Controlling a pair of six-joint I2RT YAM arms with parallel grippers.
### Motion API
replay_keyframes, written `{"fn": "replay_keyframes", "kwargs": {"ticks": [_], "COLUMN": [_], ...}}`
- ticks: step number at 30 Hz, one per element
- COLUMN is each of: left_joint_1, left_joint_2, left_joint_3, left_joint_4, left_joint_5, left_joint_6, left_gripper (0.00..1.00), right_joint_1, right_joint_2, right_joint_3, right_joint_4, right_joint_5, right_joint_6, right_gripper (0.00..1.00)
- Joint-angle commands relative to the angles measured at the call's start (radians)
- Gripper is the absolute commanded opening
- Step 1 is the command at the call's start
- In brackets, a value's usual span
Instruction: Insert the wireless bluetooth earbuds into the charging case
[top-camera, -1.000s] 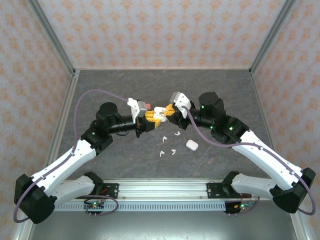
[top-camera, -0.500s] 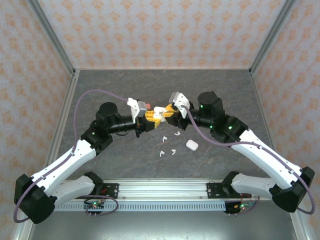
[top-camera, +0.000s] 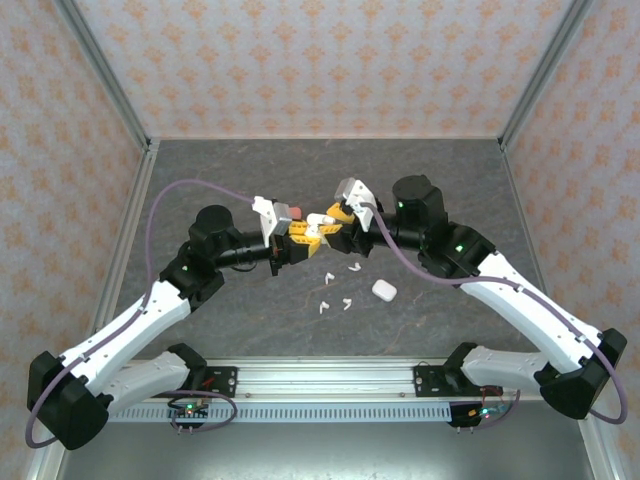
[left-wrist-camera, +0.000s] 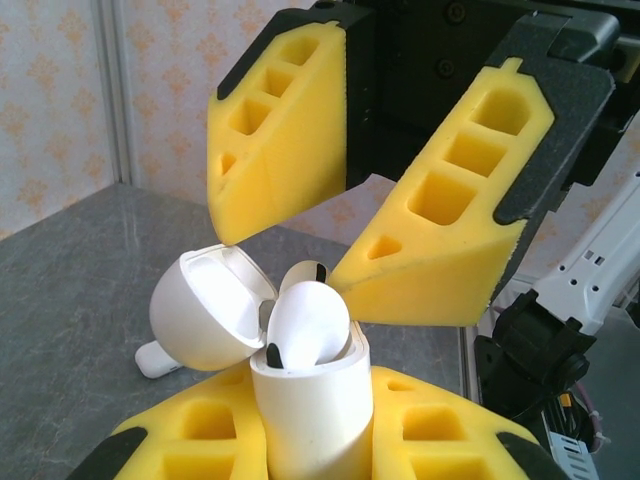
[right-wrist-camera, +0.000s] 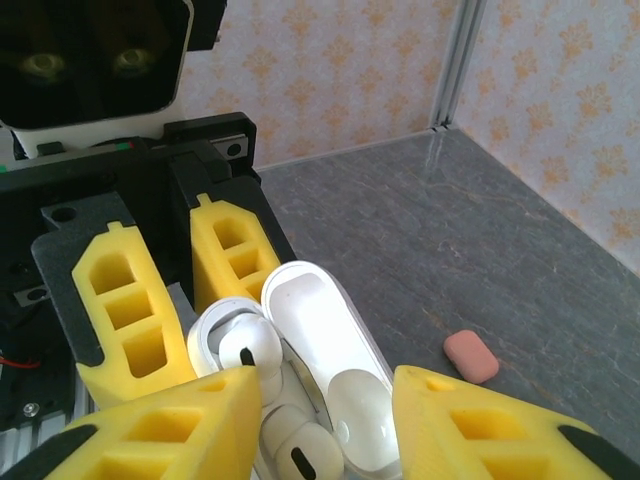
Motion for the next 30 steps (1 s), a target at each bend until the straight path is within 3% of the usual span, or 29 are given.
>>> {"fn": "replay_keyframes", "kwargs": {"ticks": [1, 5, 16, 19, 23, 30], "left_joint_1": [-0.007, -0.007, -0.008, -0.008, -0.007, -0.01], "left_joint_2": [-0.024, -0.028, -0.031, -0.034, -0.042, -0.045], "left_joint_3": [0.012, 0.012, 0.005, 0.005, 0.002, 0.004], "left_joint_4": [0.078, 0.077, 0.089, 0.089, 0.091, 0.086], "left_joint_5": [0.005, 0.006, 0.003, 0.003, 0.003, 0.005], "left_joint_6": [-0.007, -0.005, -0.006, -0.006, -0.006, -0.005], "left_gripper": [0.04, 0.04, 0.03, 0.04, 0.04, 0.03], "right_joint_1": [-0.001, -0.019, -0.142, -0.177, -0.215, -0.212], "right_joint_2": [0.005, 0.005, -0.031, -0.035, -0.017, 0.047], "right_joint_3": [0.046, 0.073, 0.087, 0.076, 0.045, 0.027], "right_joint_4": [-0.028, -0.031, 0.087, 0.09, 0.111, 0.104], "right_joint_5": [-0.054, -0.052, -0.238, -0.244, -0.343, -0.484], "right_joint_6": [0.014, 0.041, 0.242, 0.294, 0.387, 0.453], "right_gripper": [0.43, 0.47, 0.64, 0.75, 0.98, 0.99]}}
